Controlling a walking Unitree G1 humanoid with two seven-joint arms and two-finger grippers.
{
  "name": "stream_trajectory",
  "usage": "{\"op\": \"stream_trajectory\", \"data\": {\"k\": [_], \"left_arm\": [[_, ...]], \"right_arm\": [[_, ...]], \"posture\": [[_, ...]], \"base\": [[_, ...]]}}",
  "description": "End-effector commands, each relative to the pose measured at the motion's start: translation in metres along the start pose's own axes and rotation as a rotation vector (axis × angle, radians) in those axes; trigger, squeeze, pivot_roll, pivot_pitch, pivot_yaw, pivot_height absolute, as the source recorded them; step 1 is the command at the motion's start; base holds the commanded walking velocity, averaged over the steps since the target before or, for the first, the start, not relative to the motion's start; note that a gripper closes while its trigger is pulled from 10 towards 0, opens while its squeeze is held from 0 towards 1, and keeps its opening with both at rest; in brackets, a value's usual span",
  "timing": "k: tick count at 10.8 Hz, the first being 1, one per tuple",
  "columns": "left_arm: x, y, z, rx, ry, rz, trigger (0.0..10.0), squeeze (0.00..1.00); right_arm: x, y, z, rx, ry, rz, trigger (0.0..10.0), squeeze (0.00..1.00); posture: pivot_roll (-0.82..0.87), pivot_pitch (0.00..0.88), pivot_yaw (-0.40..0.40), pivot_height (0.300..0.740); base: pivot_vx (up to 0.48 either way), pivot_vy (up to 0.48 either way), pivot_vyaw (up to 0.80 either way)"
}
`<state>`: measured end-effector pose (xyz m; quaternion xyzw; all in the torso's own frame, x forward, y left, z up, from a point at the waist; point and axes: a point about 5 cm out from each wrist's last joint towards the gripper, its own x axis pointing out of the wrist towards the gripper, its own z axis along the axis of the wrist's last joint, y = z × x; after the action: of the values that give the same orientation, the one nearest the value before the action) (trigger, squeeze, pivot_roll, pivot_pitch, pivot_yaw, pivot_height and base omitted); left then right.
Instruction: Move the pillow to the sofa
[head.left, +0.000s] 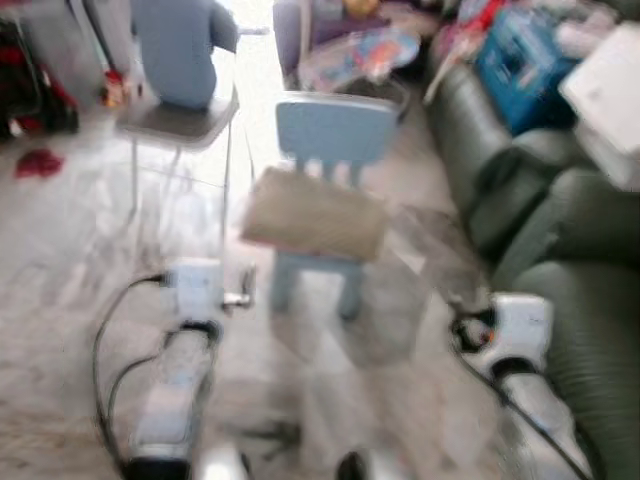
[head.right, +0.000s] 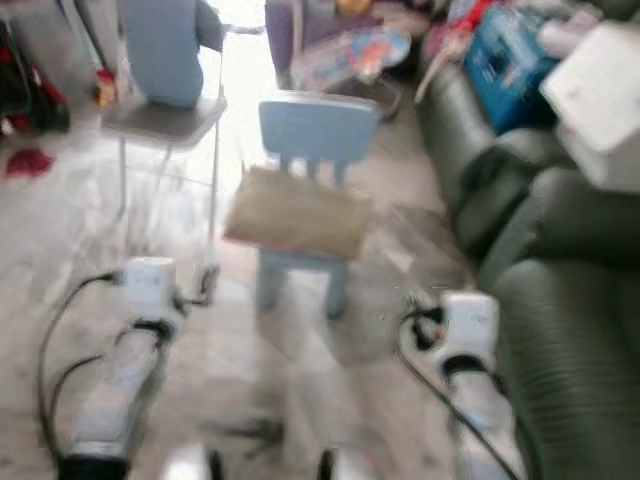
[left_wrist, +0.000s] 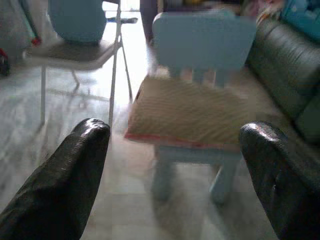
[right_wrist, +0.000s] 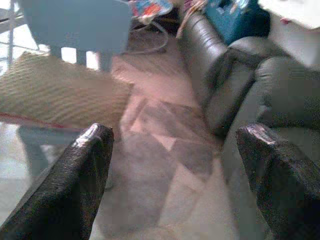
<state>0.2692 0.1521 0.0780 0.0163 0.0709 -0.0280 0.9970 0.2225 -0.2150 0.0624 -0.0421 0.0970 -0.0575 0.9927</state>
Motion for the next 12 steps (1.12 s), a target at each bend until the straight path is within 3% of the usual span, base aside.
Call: {"op": "stream_trajectory", "data": {"k": [1, 5, 12], "left_arm": [[0.0005, 0.0143, -0.0007, -0.001, 0.008, 0.032, 10.0, 0.00], [-0.0017, 0.0194, -0.0045, -0.005, 0.015, 0.059, 10.0, 0.00], [-0.0016, 0.0195, -0.0057, -0.012, 0.014, 0.046, 10.0, 0.00]], "right_arm": [[0.0019, 0.0064, 0.0030, 0.007, -0.010, 0.027, 10.0, 0.00], [0.0052, 0.0084, 0.0052, 0.005, -0.018, 0.038, 10.0, 0.00], [0.0079, 0.0112, 0.0067, -0.001, -0.027, 0.049, 10.0, 0.00]], "posture": [[-0.02, 0.090, -0.073, 0.735], [-0.02, 0.093, -0.069, 0.735], [-0.02, 0.091, -0.071, 0.735]], "base": [[0.000, 0.000, 0.00], [0.000, 0.000, 0.00], [0.394, 0.173, 0.00]]}}
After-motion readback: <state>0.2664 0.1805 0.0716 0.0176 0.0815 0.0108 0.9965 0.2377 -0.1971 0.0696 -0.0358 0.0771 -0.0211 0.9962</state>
